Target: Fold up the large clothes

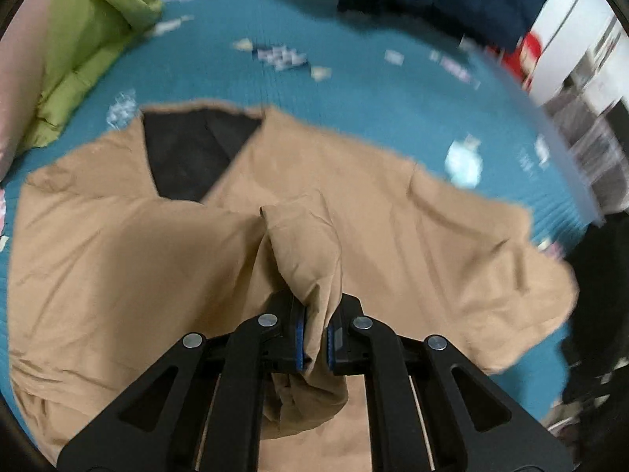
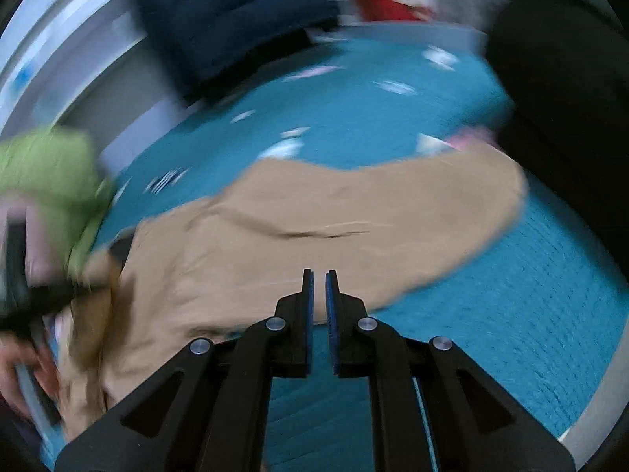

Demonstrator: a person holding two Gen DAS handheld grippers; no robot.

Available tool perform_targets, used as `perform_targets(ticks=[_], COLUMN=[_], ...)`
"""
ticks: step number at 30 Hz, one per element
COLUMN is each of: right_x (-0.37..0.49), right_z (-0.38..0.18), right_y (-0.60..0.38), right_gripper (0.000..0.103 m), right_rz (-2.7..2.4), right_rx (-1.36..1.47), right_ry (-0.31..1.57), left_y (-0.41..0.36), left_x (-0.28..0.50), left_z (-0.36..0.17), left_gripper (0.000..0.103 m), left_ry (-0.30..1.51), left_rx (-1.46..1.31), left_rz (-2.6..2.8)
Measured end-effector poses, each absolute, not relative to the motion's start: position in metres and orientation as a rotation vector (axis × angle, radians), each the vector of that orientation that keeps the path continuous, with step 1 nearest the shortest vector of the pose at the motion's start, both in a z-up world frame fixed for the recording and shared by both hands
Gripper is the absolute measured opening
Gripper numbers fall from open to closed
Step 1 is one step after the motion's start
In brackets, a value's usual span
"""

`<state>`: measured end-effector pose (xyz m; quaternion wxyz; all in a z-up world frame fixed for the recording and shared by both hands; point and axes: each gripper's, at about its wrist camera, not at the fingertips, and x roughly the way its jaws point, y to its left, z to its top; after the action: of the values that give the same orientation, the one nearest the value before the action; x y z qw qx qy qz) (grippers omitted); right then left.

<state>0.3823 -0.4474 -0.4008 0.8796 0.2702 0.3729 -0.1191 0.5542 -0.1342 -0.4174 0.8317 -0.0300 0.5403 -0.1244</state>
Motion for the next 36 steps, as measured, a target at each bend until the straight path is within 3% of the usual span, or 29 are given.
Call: perform_targets(ticks=[4, 7, 8, 9, 11, 14, 20, 22, 27, 32, 36], right_x=[0.367, 0.355, 0.353, 0.350, 0.346, 0.349, 0.379, 0.384, 0.402, 0.426, 0.451], right_z=[-0.426, -0.435, -0.437, -0.436, -0.439, -0.450, -0.455, -0.455, -0.378, -0.297, -0.270], right_y=[-0.495, -0.519, -0.523, -0.523, -0.529, -0.534, -0.545, -0.547, -0.490, -0.354, -0.228], right_gripper=[0.008, 0.014, 0.016, 0.025, 0.038, 0.041, 0.040, 0.009, 0.008, 0.008, 0.008], right_rz=[-0.309, -0.356, -0.391, -0.409, -0.429, -0.413, -0.438, -0.431, -0.322, -0.045, 0.200], right_rx=[0.736, 0.853, 0.863, 0.873, 0.910, 0.977, 0.938, 0.927, 0.679, 0.427, 0.328], right_ry=[0.781, 0.764, 0.762, 0.757, 0.742, 0.724, 0.713, 0.695, 0.568, 0.461, 0.464], left_y=[-0.143, -0.156, -0.160, -0.165, -0.170, -0.162, -0.101, -0.077, -0.002, 0.060, 0.100], left_x=[0.550, 0.546, 0.542, 0.540, 0.535, 0.525, 0.517, 0.512, 0.492, 0.481, 0.473], left_z=[-0.440, -0.434, -0.428, -0.424, -0.414, -0.399, -0.395, -0.396, -0.395, -0.390, -0.380], left_gripper=[0.012, 0.044, 0.060, 0.068, 0.070, 0.081, 0.082, 0.082, 0.084, 0.084, 0.084], left_ry=[1.172, 1.158, 1.134, 1.113, 1.068, 1.001, 0.980, 0.990, 1.003, 1.015, 1.007], left_rx=[-0.015, -0.010, -0.001, 0.009, 0.048, 0.159, 0.275, 0.279, 0.254, 0.185, 0.143], left_rz=[-0.223, -0.263, -0.272, -0.278, -0.285, -0.210, -0.024, 0.007, 0.105, 0.183, 0.222])
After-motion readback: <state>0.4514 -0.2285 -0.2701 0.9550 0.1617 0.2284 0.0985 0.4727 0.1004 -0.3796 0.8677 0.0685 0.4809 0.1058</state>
